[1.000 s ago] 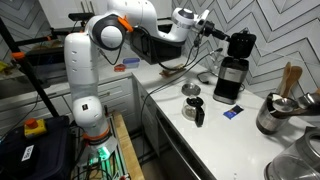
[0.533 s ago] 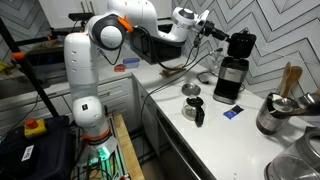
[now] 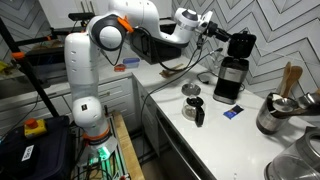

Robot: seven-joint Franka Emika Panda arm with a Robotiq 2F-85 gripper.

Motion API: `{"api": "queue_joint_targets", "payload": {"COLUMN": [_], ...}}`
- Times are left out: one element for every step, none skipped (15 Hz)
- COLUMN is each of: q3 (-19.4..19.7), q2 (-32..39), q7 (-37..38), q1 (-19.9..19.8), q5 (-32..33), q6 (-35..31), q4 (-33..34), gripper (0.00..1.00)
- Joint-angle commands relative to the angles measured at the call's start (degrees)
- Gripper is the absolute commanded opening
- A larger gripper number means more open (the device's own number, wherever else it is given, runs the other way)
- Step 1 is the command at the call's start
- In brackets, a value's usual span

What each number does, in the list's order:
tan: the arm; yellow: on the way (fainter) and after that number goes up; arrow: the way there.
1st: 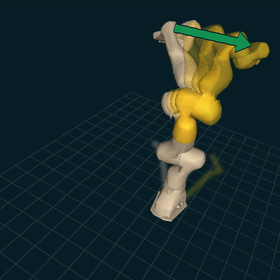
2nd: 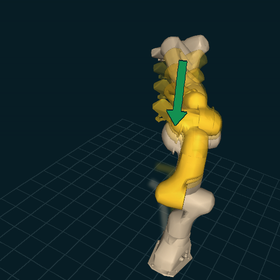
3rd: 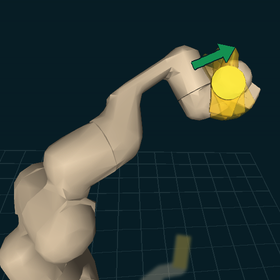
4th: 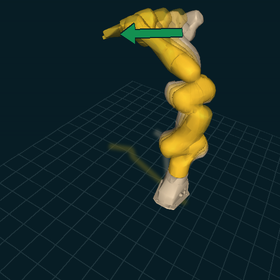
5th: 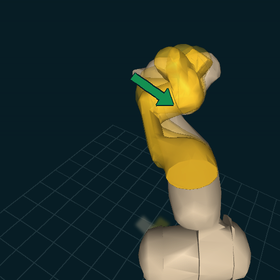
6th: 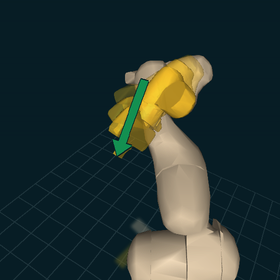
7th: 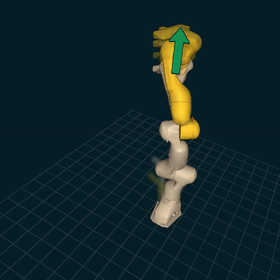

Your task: Close the coffee making machine top lid, pick up a metallic plate and place it on top of the coffee making machine

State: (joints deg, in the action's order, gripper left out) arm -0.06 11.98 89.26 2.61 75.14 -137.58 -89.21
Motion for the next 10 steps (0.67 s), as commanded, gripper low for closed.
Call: {"api": "queue_joint_targets", "payload": {"q3": [0.69, 0.58, 0.44, 0.16, -0.07, -0.33, -0.59, -0.89, -1.09, -1.23], "q2": [-0.55, -0.77, -0.98, -1.3, -1.56, -1.77, -1.81, -2.04, -2.34, -2.51], "q7": [2.47, 1.83, 1.21, 0.75, 0.44, 0.36, 0.18, 0.19, 0.51, 0.73], "q1": [-0.74, -0.7, -0.56, -0.16, 0.21, 0.62, 1.01, 1.46, 1.78, 2.03], "q5": [-1.14, -2.25, -3.27, -4.62, -5.71, -6.77, -7.67, -8.59, -9.31, -9.78], "q6": [-0.49, 0.82, 2.1, 4.09, 5.83, 7.84, 10.02, 12.39, 14.29, 15.85], "q4": [-1.45, -1.69, -1.82, -1.96, -2.14, -2.22, -2.05, -2.18, -2.36, -2.31], "gripper": [1.0, 1.0, 1.0, 1.0, 1.0, 1.0, 1.0, 1.0, 1.0, 1.0]}}
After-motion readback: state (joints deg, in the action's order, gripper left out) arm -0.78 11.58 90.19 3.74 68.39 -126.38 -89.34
